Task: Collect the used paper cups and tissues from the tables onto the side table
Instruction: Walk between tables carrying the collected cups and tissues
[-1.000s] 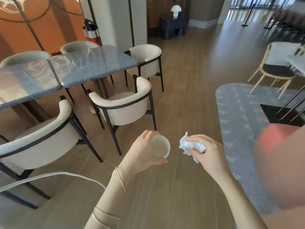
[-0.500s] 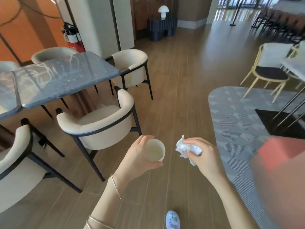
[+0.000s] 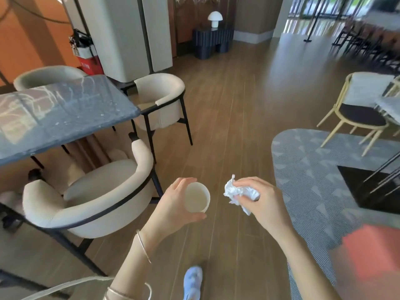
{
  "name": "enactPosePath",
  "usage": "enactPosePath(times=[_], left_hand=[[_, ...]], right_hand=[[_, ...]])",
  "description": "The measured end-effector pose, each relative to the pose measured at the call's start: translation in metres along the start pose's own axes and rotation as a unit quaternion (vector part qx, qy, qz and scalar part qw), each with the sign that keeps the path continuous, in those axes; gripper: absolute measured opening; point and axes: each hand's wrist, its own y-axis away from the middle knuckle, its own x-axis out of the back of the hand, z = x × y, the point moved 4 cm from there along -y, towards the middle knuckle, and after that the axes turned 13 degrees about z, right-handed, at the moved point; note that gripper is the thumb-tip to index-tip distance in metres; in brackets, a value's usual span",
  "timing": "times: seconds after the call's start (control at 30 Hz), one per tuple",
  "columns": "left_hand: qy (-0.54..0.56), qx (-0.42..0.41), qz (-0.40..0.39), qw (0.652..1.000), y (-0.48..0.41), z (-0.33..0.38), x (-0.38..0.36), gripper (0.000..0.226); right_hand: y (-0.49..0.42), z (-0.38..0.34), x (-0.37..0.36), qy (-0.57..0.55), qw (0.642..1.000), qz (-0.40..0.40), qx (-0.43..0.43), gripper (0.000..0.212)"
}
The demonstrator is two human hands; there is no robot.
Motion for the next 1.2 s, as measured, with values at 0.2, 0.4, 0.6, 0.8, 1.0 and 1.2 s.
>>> enactPosePath(times=[0.2,0.4,0.6,0.8,1.0,1.2], left_hand=[[0.028,0.011,0.0,1.0,-0.117,-0.028,-0.029,0.084],[0.032,-0.011,0.006,0.999,-0.257,-0.041,-0.042,0.084],[0.024,-0.022,-0.001,0.999,-0.364,-0.057,-0.058,0.084],[0.017,-0.01,-0.002,1.0,-0.458,-0.088,-0.091,0.085],[0.002,0.009,0.015,1.0,-0.581,-0.112,-0.129,0.085],[-0.001,0.009,0.036,0.999,-0.712,-0.112,-0.154,0.084]], right_hand=[[-0.104,0.039,-0.045,-0.005,1.0,-0.012,0.001,0.024],[-0.229,0.071,-0.08,0.01,1.0,0.009,0.014,0.025],[-0.323,0.106,-0.116,0.01,1.0,0.028,0.008,0.025],[-0.405,0.159,-0.157,0.016,1.0,0.008,0.003,0.026],[-0.518,0.225,-0.2,0.014,0.998,-0.055,-0.008,0.024],[-0.656,0.273,-0.225,0.007,0.999,-0.053,0.007,0.027]])
